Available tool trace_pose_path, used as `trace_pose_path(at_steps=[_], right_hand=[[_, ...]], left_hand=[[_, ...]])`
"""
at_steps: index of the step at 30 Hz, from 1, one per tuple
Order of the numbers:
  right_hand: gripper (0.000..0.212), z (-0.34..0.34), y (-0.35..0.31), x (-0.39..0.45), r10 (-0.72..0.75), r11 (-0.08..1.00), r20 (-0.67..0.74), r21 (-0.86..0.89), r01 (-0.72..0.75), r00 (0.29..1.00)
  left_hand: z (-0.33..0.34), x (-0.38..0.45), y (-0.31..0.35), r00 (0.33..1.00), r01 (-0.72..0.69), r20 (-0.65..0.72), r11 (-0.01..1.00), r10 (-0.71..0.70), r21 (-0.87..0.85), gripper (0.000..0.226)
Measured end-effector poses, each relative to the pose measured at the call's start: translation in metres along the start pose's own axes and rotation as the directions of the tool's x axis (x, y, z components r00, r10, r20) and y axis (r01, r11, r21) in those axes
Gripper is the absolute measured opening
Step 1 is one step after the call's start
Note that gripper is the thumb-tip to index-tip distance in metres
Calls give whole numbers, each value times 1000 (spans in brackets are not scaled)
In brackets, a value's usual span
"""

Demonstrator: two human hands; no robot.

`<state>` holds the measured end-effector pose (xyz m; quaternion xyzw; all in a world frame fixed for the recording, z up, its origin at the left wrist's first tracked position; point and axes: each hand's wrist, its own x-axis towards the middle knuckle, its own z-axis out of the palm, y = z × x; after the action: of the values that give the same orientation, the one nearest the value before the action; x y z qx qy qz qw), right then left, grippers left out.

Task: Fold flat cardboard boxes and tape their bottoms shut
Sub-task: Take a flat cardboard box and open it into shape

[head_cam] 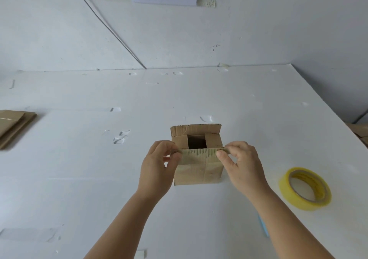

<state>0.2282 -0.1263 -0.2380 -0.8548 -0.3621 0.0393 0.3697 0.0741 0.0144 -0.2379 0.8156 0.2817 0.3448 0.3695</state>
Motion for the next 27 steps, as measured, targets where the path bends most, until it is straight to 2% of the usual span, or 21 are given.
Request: trace_pose_path(at_steps=[2,5,7,9,11,13,16,20,22,24,27], right_hand=[[27,2,1,5,29,1000,26,-10,-28,999],[20,8,-2,6,54,997,-32,51,-52,998],[35,10,-4,6,71,994,-55,93,-66,996],[60,9,-4,9,35,994,-28,104,-32,999],[78,4,-3,16,-60,997,47,60,57,997],[84,-1,-4,22,-165,986,113,-9,167,980],[77,-3,-9,27,-232,963,124,-109,246,965],[37,-2,-10,23,-288,919,95,-253,303,953],[27,-1,-9,18,-330,899,100,-269,345,938],[28,0,-9,13,-352,873,151,-303,382,924],[48,7,-9,7,-279,866,277,-341,366,919]], left_hand=[[1,2,-2,1000,22,-3,1000,-22,-2,20],[3,3,-4,998,61,-8,998,-61,-7,28],[3,3,-7,997,81,-7,997,-81,20,43],[2,6,-10,997,65,27,996,-67,61,61],[-1,12,-12,994,9,103,992,-22,128,77],[-5,18,-11,981,-77,190,977,39,197,81],[-8,26,-6,963,-132,263,958,64,253,73],[-7,22,-3,947,-270,268,891,177,364,39],[-6,19,-4,930,-330,290,857,225,396,31],[-3,17,-2,911,-357,356,828,207,433,34],[4,14,-2,884,-390,432,791,178,472,47]])
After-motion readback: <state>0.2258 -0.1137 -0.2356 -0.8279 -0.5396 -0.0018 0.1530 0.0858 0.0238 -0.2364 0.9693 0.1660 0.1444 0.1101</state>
